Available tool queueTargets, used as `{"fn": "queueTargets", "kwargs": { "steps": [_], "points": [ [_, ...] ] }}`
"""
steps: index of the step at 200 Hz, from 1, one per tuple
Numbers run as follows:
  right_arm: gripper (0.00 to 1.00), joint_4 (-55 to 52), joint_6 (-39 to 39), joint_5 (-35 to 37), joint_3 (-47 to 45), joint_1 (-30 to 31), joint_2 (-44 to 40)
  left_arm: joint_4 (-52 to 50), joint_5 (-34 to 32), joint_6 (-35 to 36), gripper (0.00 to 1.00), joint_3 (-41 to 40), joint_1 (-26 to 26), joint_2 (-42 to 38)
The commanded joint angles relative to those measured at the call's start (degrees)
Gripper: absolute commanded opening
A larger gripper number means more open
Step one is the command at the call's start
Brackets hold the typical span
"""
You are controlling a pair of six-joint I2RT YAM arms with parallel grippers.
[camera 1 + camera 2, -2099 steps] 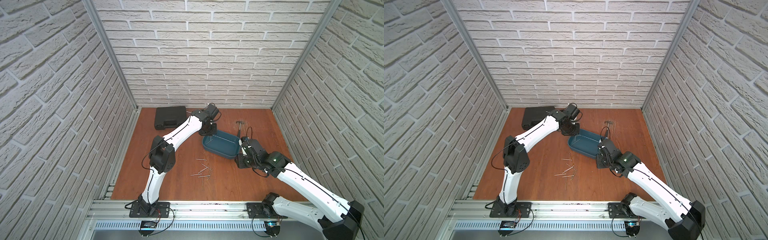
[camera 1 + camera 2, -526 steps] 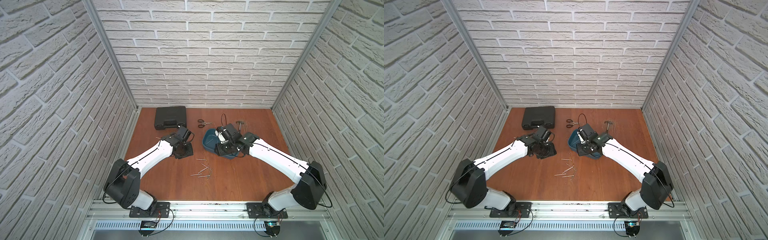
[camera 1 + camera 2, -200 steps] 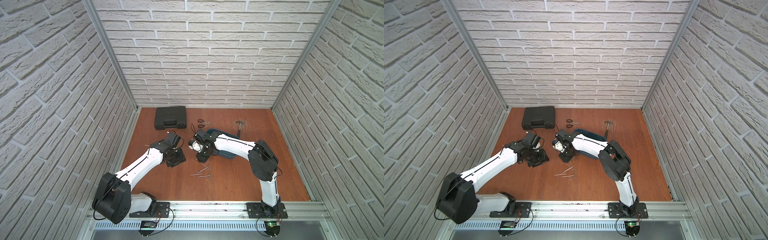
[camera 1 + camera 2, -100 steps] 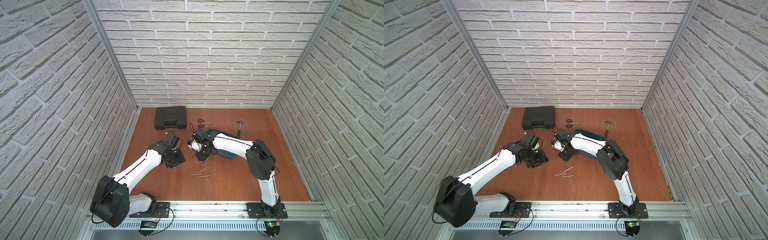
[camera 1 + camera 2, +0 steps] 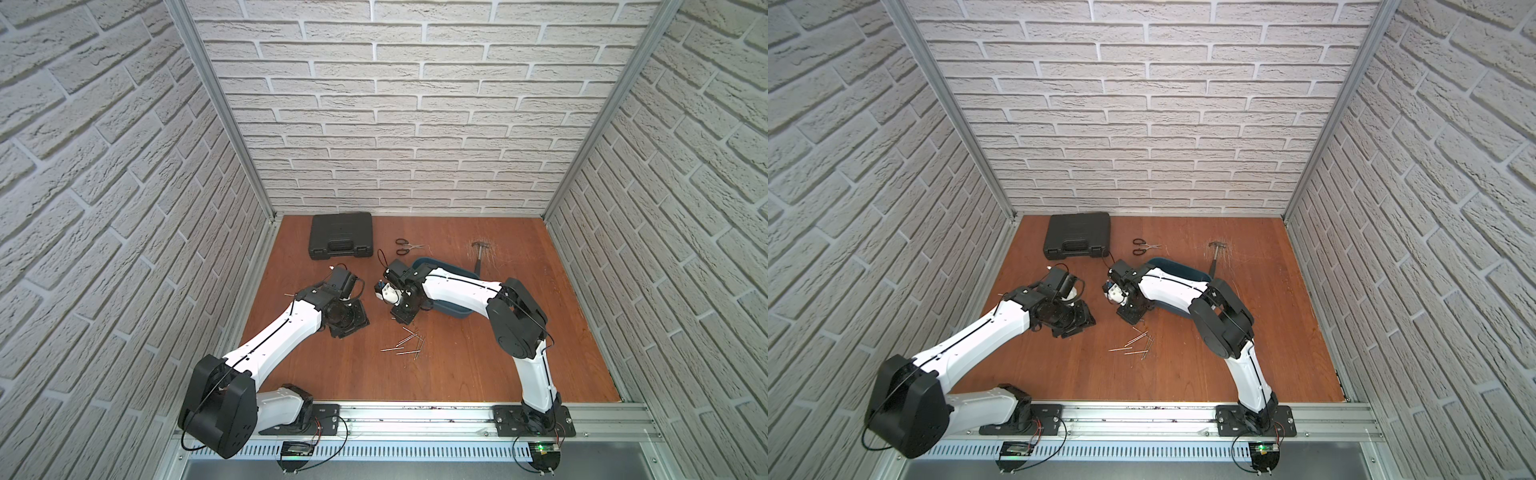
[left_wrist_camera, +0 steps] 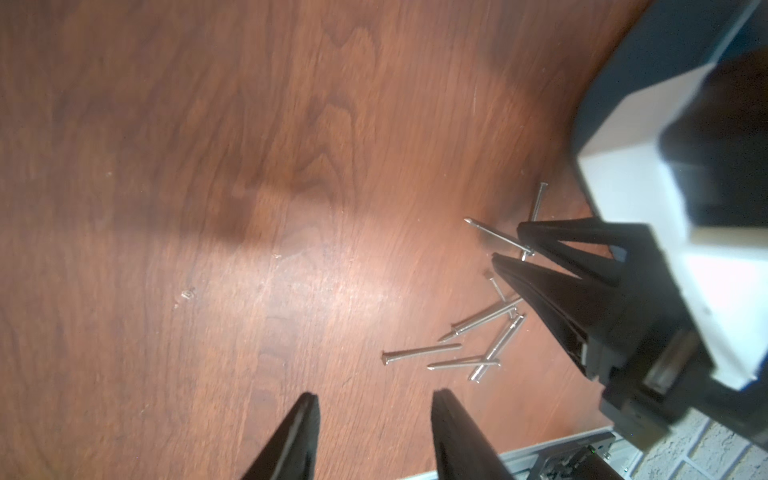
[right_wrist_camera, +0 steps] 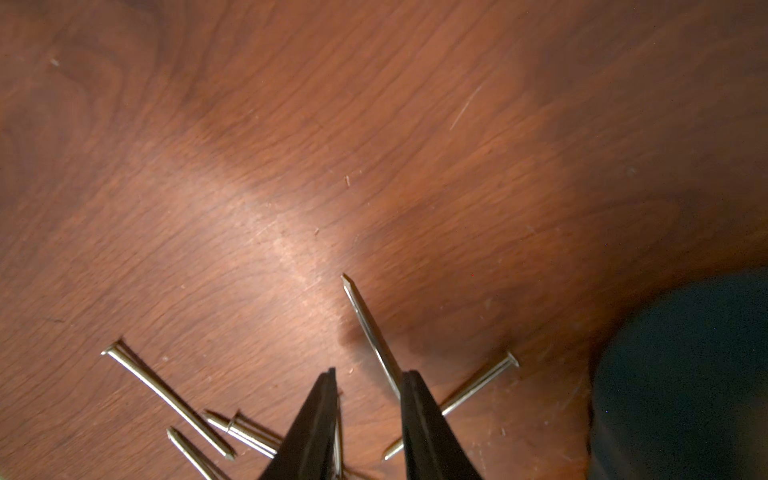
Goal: Put the nails on the desktop into the storage box
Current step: Pick up the nail from the center of the board.
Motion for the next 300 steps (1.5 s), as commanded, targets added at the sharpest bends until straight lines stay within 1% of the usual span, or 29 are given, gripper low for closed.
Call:
{"fn": "queueTargets", "kwargs": {
  "steps": [1, 40, 91, 126, 157, 213, 300],
  "points": [
    [0.31, 0.18, 0.24, 0.89, -0.59, 0.60, 0.55, -0.29, 0.47, 0.21, 0.48, -0.63, 0.53, -0.42],
    [0.31, 0.62, 0.68, 2.48, -0.70, 0.70, 1.40, -0.10, 0.48, 0.21, 0.48, -0.73, 0.53, -0.53],
    [0.25, 1.00, 0.78, 3.21, -1.61, 1.02, 1.67, 1.45, 0.42, -0.81, 0.49, -2.04, 0.97, -1.23],
    [0.19, 1.26, 0.16, 4.61, -2.53, 1.98, 1.82, 2.12, 0.79, -1.02, 0.49, -2.07, 1.12, -0.96],
    [0.14, 2.23, 0.77, 4.44, -3.77, 2.64, 1.34, 2.17, 0.53, -1.02, 0.49, -2.08, 1.18, -1.25],
    [0.02, 2.68, 1.47, 4.37, -3.62, 3.45, 0.95, 2.43, 0.32, -1.22, 0.49, -2.66, 1.19, -1.55],
    [0.02, 2.51, 6.00, 2.96, -0.41, 3.54, -3.79, 2.81, -0.24, -1.10, 0.48, -2.50, 1.21, -1.92]
  ]
}}
